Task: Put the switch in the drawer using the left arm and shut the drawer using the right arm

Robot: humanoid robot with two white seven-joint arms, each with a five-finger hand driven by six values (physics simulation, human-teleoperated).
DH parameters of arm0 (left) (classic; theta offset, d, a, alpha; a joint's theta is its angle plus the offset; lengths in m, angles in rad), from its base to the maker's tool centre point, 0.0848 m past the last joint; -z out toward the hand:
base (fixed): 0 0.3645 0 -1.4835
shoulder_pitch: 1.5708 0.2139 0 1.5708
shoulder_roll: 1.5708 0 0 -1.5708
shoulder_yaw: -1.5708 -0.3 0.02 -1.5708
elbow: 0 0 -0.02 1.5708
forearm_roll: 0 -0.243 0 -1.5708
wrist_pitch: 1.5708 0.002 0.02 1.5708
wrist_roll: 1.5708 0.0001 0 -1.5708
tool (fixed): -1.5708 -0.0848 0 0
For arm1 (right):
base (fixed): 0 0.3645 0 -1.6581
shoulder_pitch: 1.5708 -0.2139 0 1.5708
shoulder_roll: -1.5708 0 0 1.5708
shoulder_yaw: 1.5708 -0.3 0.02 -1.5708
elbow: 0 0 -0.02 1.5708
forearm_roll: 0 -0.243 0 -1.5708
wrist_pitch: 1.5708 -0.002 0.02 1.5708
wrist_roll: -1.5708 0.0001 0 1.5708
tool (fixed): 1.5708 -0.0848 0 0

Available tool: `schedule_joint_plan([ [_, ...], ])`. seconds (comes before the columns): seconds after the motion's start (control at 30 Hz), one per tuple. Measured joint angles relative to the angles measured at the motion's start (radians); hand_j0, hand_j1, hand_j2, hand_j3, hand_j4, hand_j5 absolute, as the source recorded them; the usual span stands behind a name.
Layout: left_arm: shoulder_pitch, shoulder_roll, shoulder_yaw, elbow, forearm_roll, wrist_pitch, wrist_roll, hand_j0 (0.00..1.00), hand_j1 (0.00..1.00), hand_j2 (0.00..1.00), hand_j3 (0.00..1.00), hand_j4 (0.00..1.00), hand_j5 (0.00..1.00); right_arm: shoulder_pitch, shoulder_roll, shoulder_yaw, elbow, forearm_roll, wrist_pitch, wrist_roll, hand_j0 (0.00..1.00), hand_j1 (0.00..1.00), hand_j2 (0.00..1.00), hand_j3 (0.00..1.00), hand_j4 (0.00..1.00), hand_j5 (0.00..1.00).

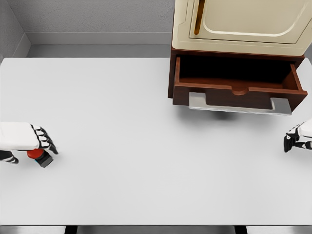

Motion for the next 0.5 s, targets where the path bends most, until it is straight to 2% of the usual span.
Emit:
schedule_joint_plan([
  [0.2,0.000,-0.004,0.000,0.000,0.005,0.000,0.000,0.75,0.75,0.75,0.75,0.75,0.75,-0.029,0.007,-0.001,0.002,-0.003,0.000,0.000,0.47,0.47,0.47,0.47,0.47,0.47],
  [0.5,0.000,-0.003,-0.001,0.000,0.013,0.000,0.000,0.75,0.75,0.75,0.75,0.75,0.75,-0.044,0.030,-0.004,0.049,-0.003,0.000,0.000,0.49,0.49,0.49,0.49,0.49,0.49],
])
